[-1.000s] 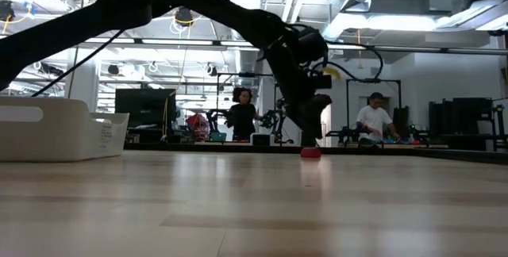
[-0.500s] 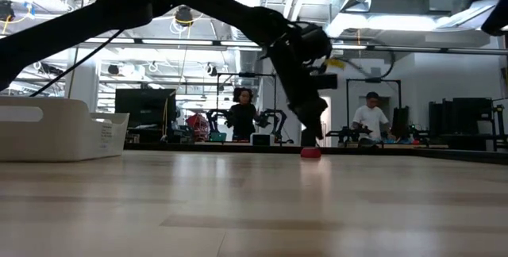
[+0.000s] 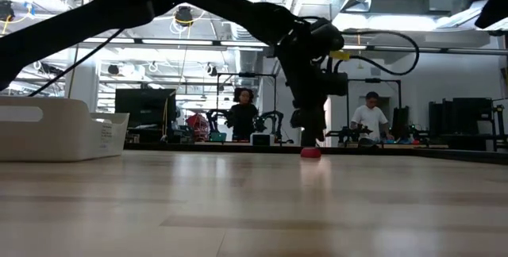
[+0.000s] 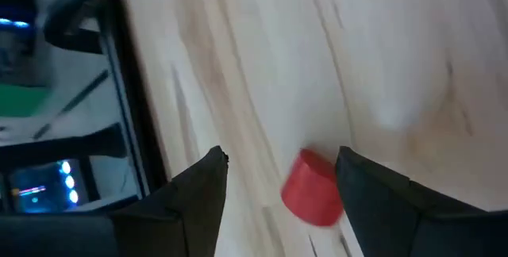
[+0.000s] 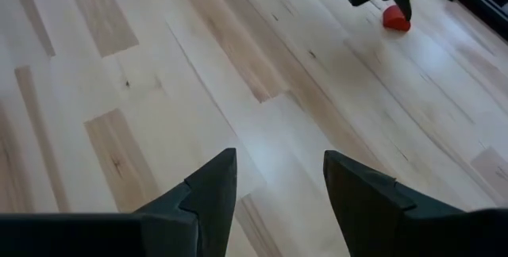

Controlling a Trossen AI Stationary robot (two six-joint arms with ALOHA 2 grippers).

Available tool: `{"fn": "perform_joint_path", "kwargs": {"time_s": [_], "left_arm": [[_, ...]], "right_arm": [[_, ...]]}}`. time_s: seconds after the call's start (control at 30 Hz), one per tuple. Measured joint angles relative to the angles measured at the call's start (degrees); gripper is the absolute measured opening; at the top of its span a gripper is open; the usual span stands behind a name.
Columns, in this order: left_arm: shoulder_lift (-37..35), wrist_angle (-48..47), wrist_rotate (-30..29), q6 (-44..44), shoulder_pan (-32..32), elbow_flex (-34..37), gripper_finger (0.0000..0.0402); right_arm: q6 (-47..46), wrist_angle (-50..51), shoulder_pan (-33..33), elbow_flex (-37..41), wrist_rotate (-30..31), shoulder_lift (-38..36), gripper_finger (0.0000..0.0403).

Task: Sort blocks by size
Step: Put the red small block into the white bin

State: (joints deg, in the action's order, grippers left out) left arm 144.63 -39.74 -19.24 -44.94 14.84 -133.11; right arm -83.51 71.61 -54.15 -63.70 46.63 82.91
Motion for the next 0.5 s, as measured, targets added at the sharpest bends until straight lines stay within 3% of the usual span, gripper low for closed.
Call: {"fn": "perform_joint_path", "kwargs": {"time_s": [0.33,0.5], "left_arm": [[-0.1,-2.6,0.2,14.5,1.1,1.1,0.0201],[-0.6,-4.3,8.9,22.3,2.3,-2.0,0.0201]], "right_arm": [[0.9,-0.3,0.7,0.0,0.2,-2.0,0.0216],[-1.2,0.6,1.0,-0.1,0.2,-2.0,0.0216]]}}
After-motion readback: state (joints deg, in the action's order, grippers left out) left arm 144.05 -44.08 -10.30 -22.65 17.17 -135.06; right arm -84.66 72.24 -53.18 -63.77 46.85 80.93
